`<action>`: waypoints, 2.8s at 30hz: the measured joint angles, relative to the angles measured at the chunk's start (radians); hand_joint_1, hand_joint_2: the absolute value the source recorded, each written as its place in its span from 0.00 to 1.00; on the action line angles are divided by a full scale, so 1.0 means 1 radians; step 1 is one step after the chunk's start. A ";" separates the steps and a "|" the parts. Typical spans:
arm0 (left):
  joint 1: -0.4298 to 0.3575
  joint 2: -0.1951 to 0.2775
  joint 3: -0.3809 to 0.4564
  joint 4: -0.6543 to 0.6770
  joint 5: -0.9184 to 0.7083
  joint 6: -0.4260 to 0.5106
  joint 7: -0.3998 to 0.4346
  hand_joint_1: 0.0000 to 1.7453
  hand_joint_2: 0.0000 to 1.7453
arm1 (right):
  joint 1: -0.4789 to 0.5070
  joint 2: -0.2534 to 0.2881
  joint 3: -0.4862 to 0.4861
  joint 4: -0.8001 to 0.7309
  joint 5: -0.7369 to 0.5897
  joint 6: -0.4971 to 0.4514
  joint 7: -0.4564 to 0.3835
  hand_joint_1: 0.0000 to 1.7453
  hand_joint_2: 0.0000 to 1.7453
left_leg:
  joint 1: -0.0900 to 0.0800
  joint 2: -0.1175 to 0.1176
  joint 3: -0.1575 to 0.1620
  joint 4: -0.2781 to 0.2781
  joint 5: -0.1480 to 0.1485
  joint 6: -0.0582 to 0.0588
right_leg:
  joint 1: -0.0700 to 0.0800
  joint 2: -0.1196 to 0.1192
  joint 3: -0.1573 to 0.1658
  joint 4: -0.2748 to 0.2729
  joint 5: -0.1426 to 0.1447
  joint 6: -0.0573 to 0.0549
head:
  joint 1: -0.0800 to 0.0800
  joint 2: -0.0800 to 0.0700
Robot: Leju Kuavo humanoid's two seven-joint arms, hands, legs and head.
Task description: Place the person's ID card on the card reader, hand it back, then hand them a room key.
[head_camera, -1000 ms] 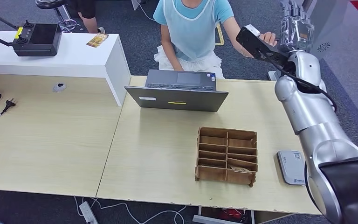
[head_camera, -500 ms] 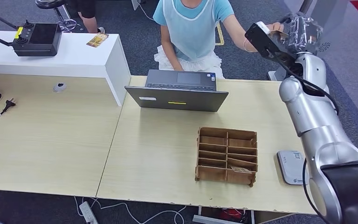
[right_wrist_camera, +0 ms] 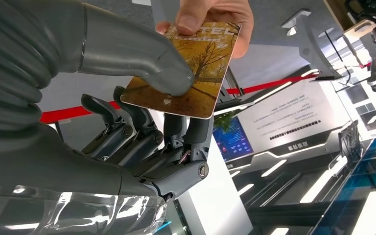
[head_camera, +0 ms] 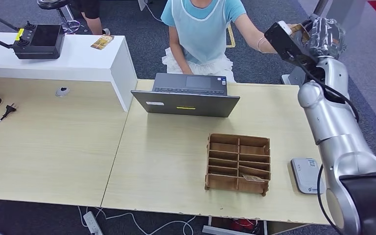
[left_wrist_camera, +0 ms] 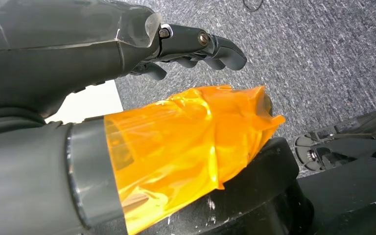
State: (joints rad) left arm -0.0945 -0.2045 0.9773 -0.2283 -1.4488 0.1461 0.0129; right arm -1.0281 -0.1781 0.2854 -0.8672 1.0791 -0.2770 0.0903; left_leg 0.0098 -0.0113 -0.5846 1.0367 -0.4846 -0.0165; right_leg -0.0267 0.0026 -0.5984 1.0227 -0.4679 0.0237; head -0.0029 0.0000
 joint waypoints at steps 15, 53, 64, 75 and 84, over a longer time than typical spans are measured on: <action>0.003 0.005 0.000 0.000 0.007 0.007 -0.005 0.00 0.00 | 0.065 0.023 -0.076 -0.171 -0.334 0.054 -0.104 1.00 1.00 | 0.000 0.000 0.000 0.000 0.000 0.000 | 0.000 0.000 0.000 0.000 0.000 0.000 | 0.000 0.000; 0.011 0.011 0.000 0.000 0.037 0.018 -0.012 0.00 0.00 | 0.047 -0.027 -0.176 -0.184 -1.174 0.562 -0.141 1.00 1.00 | 0.000 0.000 0.000 0.000 0.000 0.000 | 0.000 -0.001 0.000 0.000 0.000 0.000 | 0.000 0.000; 0.015 0.015 0.000 0.000 0.045 0.019 -0.014 0.00 0.00 | 0.089 -0.096 -0.178 -0.213 -1.268 0.569 -0.152 1.00 1.00 | 0.000 0.000 0.000 0.000 0.000 0.000 | 0.000 0.000 0.000 0.000 0.000 0.000 | 0.000 0.000; 0.019 0.024 0.001 0.000 0.055 0.020 -0.013 0.00 0.00 | 0.221 -0.236 -0.243 -0.288 -1.415 0.643 -0.170 1.00 1.00 | 0.000 0.000 0.000 0.000 0.000 0.000 | 0.000 -0.001 0.000 0.000 0.000 0.000 | 0.000 0.000; 0.021 0.026 0.001 0.000 0.054 0.019 -0.011 0.00 0.00 | 0.284 -0.285 -0.261 -0.314 -1.436 0.670 -0.169 1.00 1.00 | 0.000 0.000 -0.001 0.000 0.000 0.000 | 0.000 0.000 0.000 0.000 0.000 0.000 | 0.000 0.000</action>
State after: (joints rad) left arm -0.0732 -0.1783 0.9781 -0.2281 -1.3943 0.1656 0.0016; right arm -0.7440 -0.4634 0.0242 -1.1810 -0.3566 0.3934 -0.0783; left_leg 0.0098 -0.0116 -0.5851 1.0368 -0.4849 -0.0162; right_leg -0.0268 0.0022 -0.5984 1.0223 -0.4680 0.0239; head -0.0030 0.0000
